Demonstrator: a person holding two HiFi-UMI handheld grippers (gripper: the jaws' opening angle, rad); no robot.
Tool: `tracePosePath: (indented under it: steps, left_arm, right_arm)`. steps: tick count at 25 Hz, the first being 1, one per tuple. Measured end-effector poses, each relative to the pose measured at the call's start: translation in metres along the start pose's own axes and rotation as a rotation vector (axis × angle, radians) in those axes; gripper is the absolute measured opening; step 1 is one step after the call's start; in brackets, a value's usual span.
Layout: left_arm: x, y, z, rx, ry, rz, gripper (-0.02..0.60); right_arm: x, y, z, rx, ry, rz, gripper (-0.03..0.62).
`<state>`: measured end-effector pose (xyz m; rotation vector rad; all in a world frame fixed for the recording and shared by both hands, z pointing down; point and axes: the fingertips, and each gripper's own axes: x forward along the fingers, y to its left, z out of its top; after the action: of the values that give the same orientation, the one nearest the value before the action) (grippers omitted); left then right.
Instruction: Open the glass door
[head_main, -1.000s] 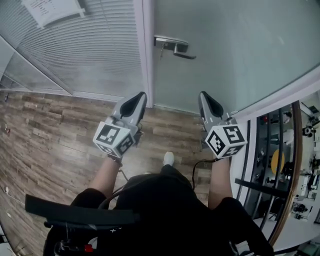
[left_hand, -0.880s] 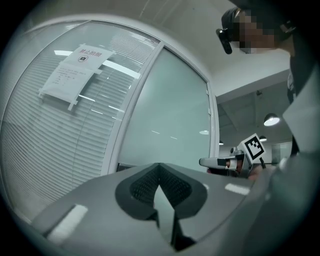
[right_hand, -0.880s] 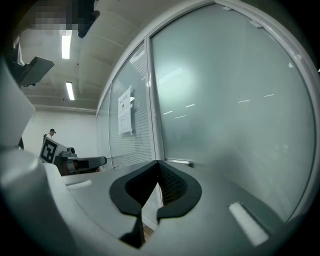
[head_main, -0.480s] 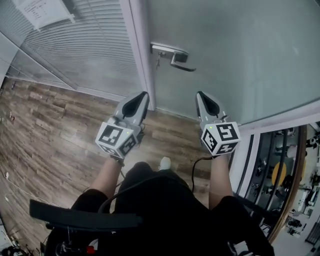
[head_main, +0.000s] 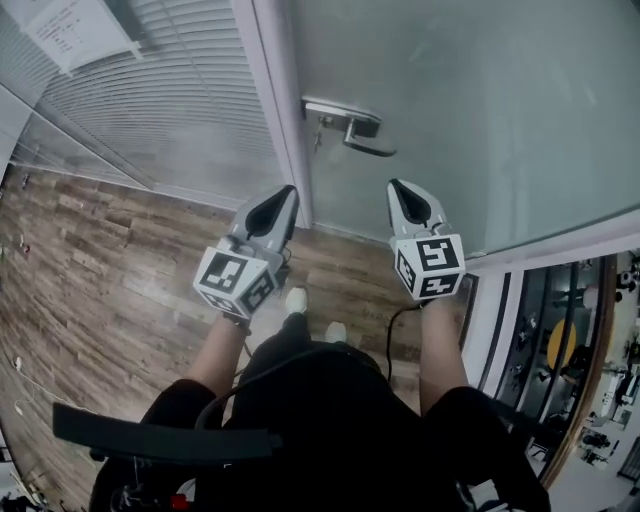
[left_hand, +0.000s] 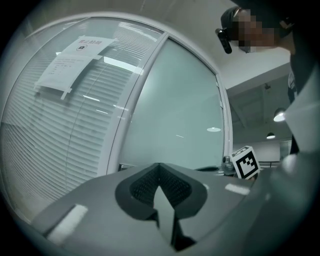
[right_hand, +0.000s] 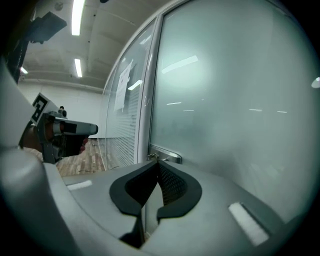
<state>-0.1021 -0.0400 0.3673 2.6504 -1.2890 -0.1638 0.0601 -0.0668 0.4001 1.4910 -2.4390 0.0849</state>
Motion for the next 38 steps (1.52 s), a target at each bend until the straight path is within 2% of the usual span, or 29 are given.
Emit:
tracePosePath:
  steps: [8, 14, 20, 23, 26, 34, 38]
  left_arm:
    - [0.019, 0.016, -0.001, -0.01, 0.026, -0.092, 0.002]
    - [0.028, 0.034, -0.004, -0.011, 0.047, -0.127, 0.002]
    - [0.034, 0.045, -0.005, -0.011, 0.062, -0.143, 0.002]
    - [0.037, 0.048, -0.003, -0.01, 0.063, -0.149, 0.002]
    - [0.038, 0.051, -0.003, -0.012, 0.066, -0.149, 0.002]
    - [0.04, 0.053, -0.005, -0.01, 0.073, -0.144, 0.002]
    - [0.038, 0.056, -0.005, -0.01, 0.075, -0.137, 0.002]
  right_arm:
    - [0.034, -0.01, -0.009, -0.105, 0.068, -0.083, 0.022]
    - [0.067, -0.016, -0.028, -0.259, 0.168, -0.121, 0.062]
    - [0.086, -0.022, -0.045, -0.42, 0.259, -0.165, 0.147]
    - [0.093, -0.025, -0.047, -0.518, 0.283, -0.197, 0.163]
    - [0.099, -0.029, -0.051, -0.602, 0.311, -0.224, 0.169]
    - [0.11, -0.032, -0.062, -0.747, 0.35, -0.269, 0.179]
    - [0.116, -0.033, -0.061, -0.85, 0.345, -0.331, 0.156]
